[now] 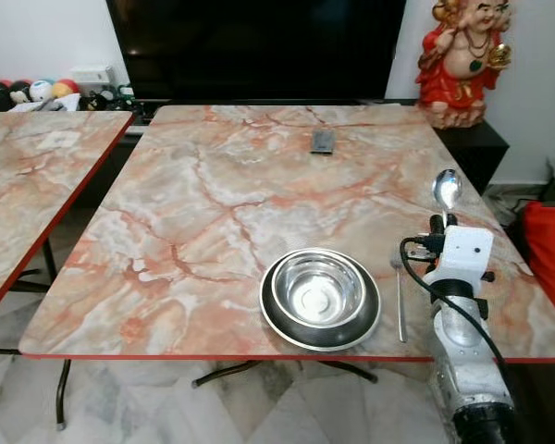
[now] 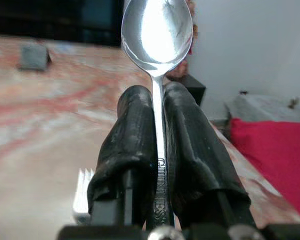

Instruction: Setting the table

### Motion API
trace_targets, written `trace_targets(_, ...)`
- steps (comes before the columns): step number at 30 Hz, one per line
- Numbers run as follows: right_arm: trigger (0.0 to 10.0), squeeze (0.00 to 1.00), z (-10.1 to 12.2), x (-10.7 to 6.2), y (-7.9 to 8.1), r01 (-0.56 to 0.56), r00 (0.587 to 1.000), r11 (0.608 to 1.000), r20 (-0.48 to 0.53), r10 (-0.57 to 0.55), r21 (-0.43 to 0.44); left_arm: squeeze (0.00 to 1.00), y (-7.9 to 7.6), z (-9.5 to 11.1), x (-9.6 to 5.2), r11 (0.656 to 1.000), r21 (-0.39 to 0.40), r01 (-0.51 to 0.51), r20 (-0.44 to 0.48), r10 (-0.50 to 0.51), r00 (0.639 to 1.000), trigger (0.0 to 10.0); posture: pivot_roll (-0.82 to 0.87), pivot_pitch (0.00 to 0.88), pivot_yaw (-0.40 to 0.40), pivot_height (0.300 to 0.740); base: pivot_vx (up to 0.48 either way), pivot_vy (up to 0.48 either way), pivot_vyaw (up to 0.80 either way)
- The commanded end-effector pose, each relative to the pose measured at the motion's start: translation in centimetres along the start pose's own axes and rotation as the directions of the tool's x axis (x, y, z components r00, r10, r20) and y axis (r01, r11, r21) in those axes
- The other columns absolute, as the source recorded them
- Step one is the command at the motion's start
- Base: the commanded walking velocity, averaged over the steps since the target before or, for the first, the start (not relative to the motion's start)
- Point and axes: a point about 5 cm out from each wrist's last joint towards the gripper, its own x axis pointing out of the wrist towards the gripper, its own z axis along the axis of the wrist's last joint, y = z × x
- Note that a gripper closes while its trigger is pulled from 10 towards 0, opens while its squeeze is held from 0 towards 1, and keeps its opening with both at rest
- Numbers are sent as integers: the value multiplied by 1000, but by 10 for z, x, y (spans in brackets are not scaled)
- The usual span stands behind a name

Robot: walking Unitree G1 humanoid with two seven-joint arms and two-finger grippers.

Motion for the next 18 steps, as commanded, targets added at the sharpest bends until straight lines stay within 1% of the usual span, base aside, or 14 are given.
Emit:
trace_targets(1, 10000, 0, -9, 2, -1, 6, 997, 1000, -76, -7, -15, 0, 2, -6, -2, 1000, 8, -4, -30, 5, 1000, 10000, -17, 59, 2, 740, 0, 0, 0)
trace_targets(2, 10000, 0, -22, 2, -5, 21, 986, 999, -164, -17, 25, 0, 2, -6, -2, 1000, 8, -3, -31, 3, 1000, 10000, -17, 59, 2, 740, 0, 0, 0)
trace_targets(3, 10000, 0, -28, 2, -5, 21, 976, 998, -217, -8, 58, 0, 2, -6, -2, 1000, 8, -2, -31, 2, 1000, 10000, -15, 60, 4, 740, 0, 0, 0)
trace_targets(8, 10000, 0, -35, 4, -2, 16, 961, 993, -275, 18, 120, 0, 2, -5, -1, 1000, 6, 0, -31, 0, 1000, 10000, -15, 61, 5, 740, 0, 0, 0)
trace_targets(9, 10000, 0, -38, 6, -1, 29, 951, 984, -309, 26, 173, 0, 2, -5, -1, 1000, 9, 1, -31, -1, 1000, 10000, -14, 61, 5, 740, 0, 0, 0)
trace_targets(11, 10000, 0, -38, 7, -1, 29, 947, 983, -319, 31, 183, 0, 1, -5, -1, 1000, 9, 2, -31, -2, 1000, 10000, -14, 61, 5, 740, 0, 0, 0)
trace_targets(12, 10000, 0, -38, 11, -1, 23, 946, 985, -324, 33, 169, 0, 1, -6, -1, 1000, 9, 2, -31, -2, 1000, 10000, -10, 62, 6, 740, 0, 0, 0)
trace_targets(15, 10000, 0, -37, 15, -1, 15, 943, 986, -330, 42, 167, 0, 2, -6, -2, 1000, 10, 3, -31, -2, 1000, 10000, -8, 60, 6, 740, 0, 0, 0)
trace_targets(18, 10000, 0, -39, 17, 1, -13, 937, 986, -342, 70, 167, 0, 2, -6, -2, 1000, 13, 4, -32, -4, 999, 10000, -11, 55, 10, 740, 0, 0, 0)
